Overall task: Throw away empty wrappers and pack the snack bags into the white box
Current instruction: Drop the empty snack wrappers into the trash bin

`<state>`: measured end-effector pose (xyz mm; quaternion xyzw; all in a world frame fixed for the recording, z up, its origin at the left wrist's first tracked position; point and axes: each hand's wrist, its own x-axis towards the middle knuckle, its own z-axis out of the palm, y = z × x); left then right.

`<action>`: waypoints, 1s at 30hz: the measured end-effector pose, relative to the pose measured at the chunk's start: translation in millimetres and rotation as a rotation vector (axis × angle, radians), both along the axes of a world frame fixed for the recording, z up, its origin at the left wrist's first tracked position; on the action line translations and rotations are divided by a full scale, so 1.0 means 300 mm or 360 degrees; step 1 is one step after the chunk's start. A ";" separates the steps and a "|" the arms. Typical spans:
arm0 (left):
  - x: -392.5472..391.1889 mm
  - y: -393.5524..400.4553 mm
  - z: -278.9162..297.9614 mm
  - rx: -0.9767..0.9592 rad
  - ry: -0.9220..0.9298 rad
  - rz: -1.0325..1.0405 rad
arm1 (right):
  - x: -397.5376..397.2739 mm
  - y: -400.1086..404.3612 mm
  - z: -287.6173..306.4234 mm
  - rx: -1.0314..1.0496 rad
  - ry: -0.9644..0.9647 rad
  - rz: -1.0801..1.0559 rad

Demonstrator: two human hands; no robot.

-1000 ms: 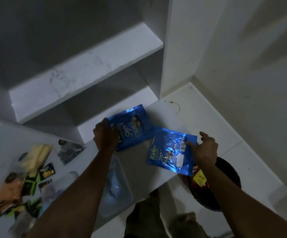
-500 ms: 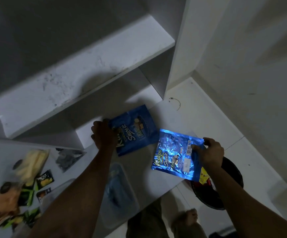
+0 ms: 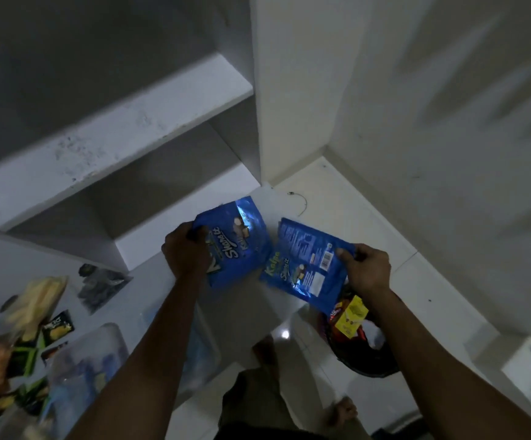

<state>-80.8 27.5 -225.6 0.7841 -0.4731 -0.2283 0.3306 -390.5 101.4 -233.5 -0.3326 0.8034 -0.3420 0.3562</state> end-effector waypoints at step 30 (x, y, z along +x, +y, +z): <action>-1.232 0.760 -0.220 -0.0349 0.0061 -0.0894 | -0.709 0.746 -0.191 0.0100 0.0342 -0.0706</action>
